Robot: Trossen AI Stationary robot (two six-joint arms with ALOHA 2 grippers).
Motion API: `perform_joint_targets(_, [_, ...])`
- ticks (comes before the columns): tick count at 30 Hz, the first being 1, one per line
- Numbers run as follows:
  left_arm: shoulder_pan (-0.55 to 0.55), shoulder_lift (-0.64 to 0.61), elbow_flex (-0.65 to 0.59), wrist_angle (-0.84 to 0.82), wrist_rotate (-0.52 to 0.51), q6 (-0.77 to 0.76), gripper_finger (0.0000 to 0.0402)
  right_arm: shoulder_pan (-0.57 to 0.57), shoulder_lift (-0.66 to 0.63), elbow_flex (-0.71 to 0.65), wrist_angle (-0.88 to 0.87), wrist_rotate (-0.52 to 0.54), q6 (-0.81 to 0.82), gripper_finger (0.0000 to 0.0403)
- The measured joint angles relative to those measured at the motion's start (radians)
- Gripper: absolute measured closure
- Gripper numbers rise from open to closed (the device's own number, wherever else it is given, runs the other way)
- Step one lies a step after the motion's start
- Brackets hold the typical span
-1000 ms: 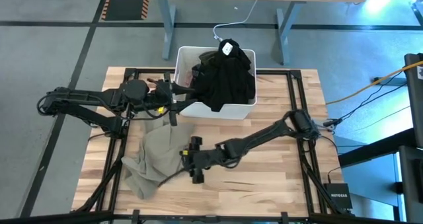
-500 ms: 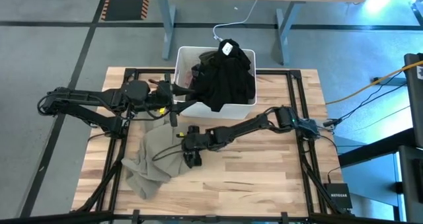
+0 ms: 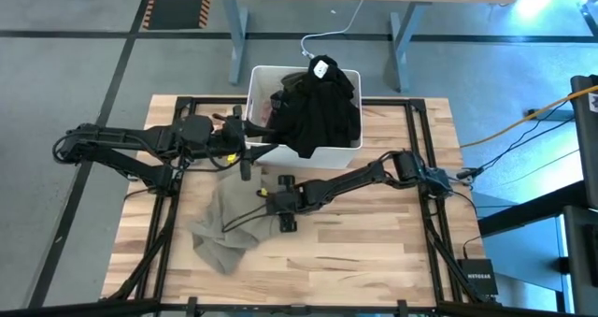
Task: Sort clothes
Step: Put the brown short into the white laundry bin
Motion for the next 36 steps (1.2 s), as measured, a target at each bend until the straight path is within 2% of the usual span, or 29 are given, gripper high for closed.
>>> perform_joint_targets(2, [0.0, 0.0, 0.0, -0.006, 0.0, -0.001, 0.0231, 0.006, -0.007, 0.0, -0.036, 0.017, 0.012, 0.0384])
perform_joint_targets(6, [0.0, 0.0, 0.0, -0.014, 0.0, -0.003, 0.0231, 0.044, -0.035, -0.002, -0.153, 0.07, 0.039, 0.0375])
perform_joint_targets(11, [0.0, 0.0, 0.0, -0.004, 0.0, -0.003, 0.0231, 0.121, -0.109, -0.014, -0.35, 0.141, 0.093, 0.0394])
perform_joint_targets(15, [0.0, 0.0, 0.0, -0.003, 0.0, -0.003, 0.0231, 0.181, -0.18, -0.022, -0.443, 0.137, 0.162, 0.0395])
perform_joint_targets(18, [0.0, 0.0, 0.0, 0.003, 0.0, -0.003, 0.0231, 0.221, -0.253, -0.019, -0.457, 0.155, 0.197, 0.0396])
perform_joint_targets(25, [0.0, 0.0, 0.0, 0.056, 0.053, -0.003, 0.0231, 0.285, -0.392, -0.017, -0.453, 0.294, 0.263, 0.0396])
perform_joint_targets(28, [-0.001, -0.001, 0.0, 0.077, 0.056, 0.003, 0.0231, 0.301, -0.444, -0.015, -0.445, 0.35, 0.27, 0.0396])
perform_joint_targets(32, [0.0, -0.002, 0.0, 0.074, 0.056, 0.009, 0.0231, 0.316, -0.488, -0.016, -0.443, 0.363, 0.27, 0.0396])
perform_joint_targets(36, [0.0, -0.002, 0.0, 0.074, 0.056, 0.009, 0.0231, 0.318, -0.553, -0.016, -0.43, 0.449, 0.266, 0.0396])
